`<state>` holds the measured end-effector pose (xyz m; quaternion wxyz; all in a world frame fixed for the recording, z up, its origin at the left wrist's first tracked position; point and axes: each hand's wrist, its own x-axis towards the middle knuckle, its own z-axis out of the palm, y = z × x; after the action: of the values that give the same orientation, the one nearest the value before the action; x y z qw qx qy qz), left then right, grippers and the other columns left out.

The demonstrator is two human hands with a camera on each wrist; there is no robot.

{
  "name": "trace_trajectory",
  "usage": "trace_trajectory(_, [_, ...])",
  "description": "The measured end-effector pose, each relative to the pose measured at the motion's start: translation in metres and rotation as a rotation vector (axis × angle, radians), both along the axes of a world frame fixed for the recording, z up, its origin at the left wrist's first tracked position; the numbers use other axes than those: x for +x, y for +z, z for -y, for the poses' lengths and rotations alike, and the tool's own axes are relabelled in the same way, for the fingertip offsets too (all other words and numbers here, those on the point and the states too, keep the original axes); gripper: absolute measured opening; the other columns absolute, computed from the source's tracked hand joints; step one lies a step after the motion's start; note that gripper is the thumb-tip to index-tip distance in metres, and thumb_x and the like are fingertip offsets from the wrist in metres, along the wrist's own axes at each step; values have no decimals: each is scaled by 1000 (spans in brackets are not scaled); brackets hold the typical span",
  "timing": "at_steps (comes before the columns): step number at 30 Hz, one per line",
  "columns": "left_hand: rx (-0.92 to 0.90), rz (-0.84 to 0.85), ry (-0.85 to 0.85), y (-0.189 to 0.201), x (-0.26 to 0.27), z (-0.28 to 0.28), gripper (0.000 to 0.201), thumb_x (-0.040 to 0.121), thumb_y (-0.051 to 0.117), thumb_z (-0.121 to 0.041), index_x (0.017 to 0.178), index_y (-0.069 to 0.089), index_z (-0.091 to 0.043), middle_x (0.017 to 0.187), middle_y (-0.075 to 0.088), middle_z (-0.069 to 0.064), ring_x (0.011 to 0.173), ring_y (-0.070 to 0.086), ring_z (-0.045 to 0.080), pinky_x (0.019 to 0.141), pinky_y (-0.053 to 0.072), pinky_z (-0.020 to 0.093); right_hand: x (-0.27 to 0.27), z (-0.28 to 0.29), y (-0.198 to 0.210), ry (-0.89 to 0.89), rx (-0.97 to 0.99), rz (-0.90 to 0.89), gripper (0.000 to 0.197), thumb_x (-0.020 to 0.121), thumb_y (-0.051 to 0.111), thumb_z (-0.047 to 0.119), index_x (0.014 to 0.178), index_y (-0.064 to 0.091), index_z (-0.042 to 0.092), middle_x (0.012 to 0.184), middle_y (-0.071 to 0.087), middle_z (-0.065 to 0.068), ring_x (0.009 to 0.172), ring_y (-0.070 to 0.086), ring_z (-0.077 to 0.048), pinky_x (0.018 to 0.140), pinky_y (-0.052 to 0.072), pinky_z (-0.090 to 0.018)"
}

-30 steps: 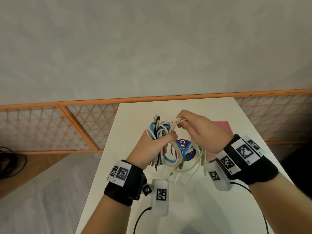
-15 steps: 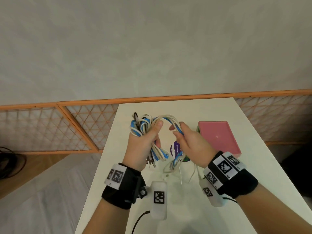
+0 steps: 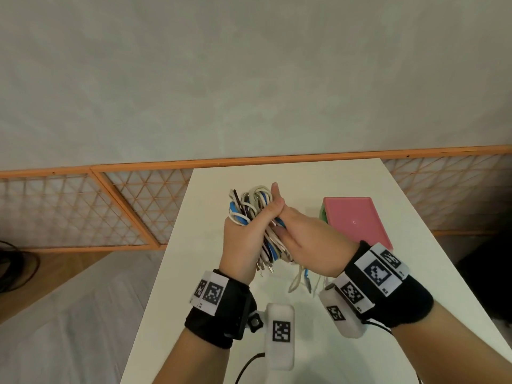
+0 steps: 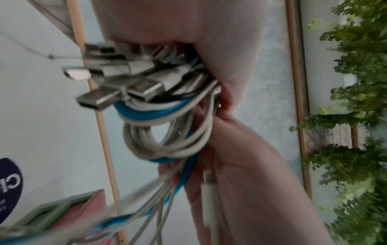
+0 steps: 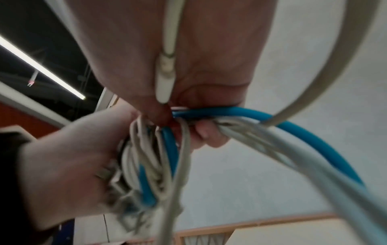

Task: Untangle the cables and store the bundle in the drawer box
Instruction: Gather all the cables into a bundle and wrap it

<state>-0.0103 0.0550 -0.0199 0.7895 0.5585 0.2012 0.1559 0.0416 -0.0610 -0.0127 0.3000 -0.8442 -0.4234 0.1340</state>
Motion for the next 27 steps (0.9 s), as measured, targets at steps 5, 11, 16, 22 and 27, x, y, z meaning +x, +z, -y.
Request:
trace_trajectory(5, [-1, 46, 29, -3, 6, -10, 22, 81, 69, -16, 90, 68, 4, 85, 69, 17, 77, 68, 28, 69, 55, 40, -2, 2, -3, -21, 137, -113, 70, 99, 34, 28, 143, -19, 39, 79, 64, 0, 65, 57, -17, 75, 52, -43])
trace_trajectory(11, [-387, 137, 130, -1, 10, -43, 22, 91, 62, -19, 72, 51, -16, 62, 49, -2, 69, 63, 21, 66, 57, 32, 8, 12, -26, -65, -107, 183, 60, 99, 26, 38, 146, -11, 34, 67, 53, 3, 57, 50, -22, 53, 36, -32])
trace_trajectory(16, [-355, 239, 179, 14, 10, -62, 37, 94, 55, -17, 60, 42, -20, 51, 36, -6, 47, 43, 13, 68, 52, 29, 12, 18, -90, -35, -67, 148, 56, 98, 37, 26, 147, 11, 28, 122, 56, -1, 102, 57, -21, 82, 43, -37])
trace_trajectory(22, [57, 261, 133, 20, 9, -70, 34, 94, 57, -10, 63, 47, -18, 50, 39, -6, 47, 46, 18, 68, 53, 36, 17, 30, -82, -85, 167, -164, 83, 80, 51, 25, 148, 5, 27, 152, 10, 8, 142, 13, -3, 118, 21, -31])
trace_trajectory(27, [170, 298, -124, 17, 11, -46, 33, 88, 63, -12, 59, 48, -18, 49, 44, -5, 49, 49, 21, 72, 50, 42, 5, -16, -36, 57, 335, -112, 80, 82, 66, 15, 145, 18, 29, 136, 44, 13, 122, 40, 14, 103, 30, -8])
